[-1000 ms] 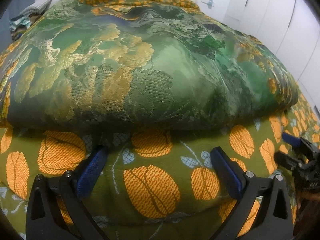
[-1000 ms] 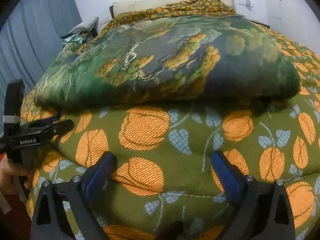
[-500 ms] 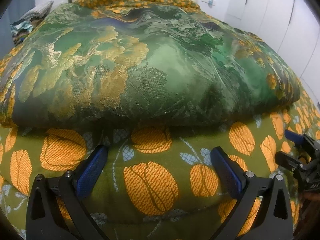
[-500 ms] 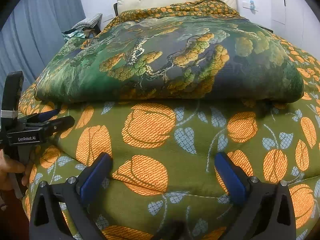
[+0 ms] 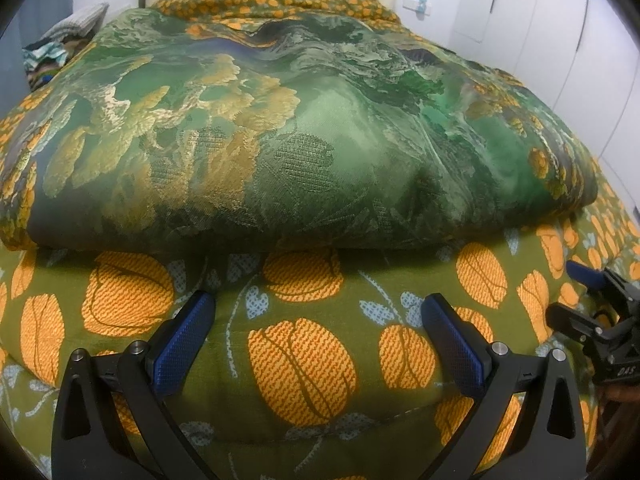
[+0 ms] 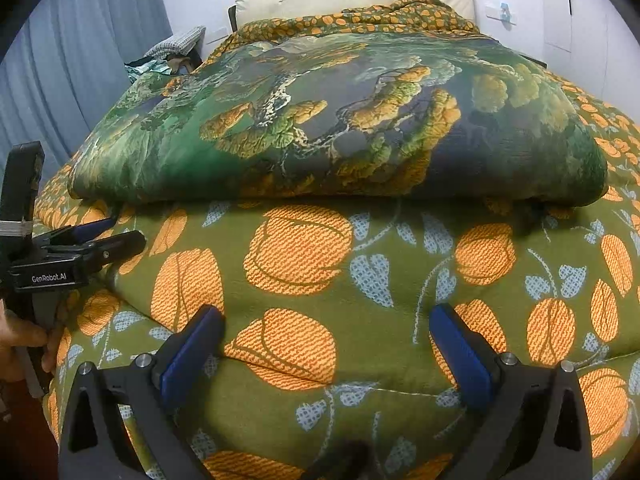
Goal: Fold large clothes
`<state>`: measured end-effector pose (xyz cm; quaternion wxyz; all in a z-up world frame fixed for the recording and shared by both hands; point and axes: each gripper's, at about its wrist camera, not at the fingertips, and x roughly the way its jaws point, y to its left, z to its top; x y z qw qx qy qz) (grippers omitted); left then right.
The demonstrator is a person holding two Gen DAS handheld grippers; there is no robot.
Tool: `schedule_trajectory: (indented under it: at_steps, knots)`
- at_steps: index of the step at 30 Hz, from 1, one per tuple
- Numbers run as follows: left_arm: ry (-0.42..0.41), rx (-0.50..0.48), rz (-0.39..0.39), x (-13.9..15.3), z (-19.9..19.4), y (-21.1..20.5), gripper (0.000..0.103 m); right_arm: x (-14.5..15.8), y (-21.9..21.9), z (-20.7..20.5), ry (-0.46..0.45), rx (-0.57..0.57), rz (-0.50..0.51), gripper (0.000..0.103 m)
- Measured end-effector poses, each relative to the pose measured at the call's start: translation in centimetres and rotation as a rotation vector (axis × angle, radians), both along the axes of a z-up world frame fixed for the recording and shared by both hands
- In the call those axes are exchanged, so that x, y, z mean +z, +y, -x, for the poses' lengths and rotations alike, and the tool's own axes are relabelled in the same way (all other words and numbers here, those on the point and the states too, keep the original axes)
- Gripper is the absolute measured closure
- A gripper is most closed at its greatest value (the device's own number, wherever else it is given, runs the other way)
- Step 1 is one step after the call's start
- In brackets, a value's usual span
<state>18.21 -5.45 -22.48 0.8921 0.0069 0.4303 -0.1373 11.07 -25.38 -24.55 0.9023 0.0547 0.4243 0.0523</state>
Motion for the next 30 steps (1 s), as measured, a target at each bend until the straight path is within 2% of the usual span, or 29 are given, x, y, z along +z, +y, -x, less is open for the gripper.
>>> schedule_trajectory:
  at_steps: [13, 20, 23, 26, 27, 30]
  knots:
    - [0.008, -0.004, 0.022, 0.2, 0.6, 0.7, 0.000, -0.1, 0.4, -0.1, -0.001, 0.002, 0.006, 0.000]
    - [0.006, -0.030, -0.033, 0.4, 2.9, 0.7, 0.000, -0.1, 0.7, -0.3, 0.005, 0.002, 0.016, 0.000]
    - [0.048, -0.042, -0.060, 1.5, 4.2, 0.9, 0.001, 0.5, 0.9, -0.5, 0.045, 0.009, 0.031, 0.000]
    - [0.078, -0.045, 0.016, 4.2, 5.3, 2.4, 0.001, 3.4, 0.7, -0.2, 0.101, 0.021, 0.040, 0.002]
    - [0.063, -0.047, 0.059, 6.0, 5.8, 3.3, 0.001, 4.9, 0.5, 0.4, 0.074, 0.015, 0.056, 0.002]
    - [-0.052, -0.022, 0.098, 11.5, 6.5, 6.2, 0.001, 12.6, -0.1, 4.5, -0.206, -0.017, 0.210, 0.000]
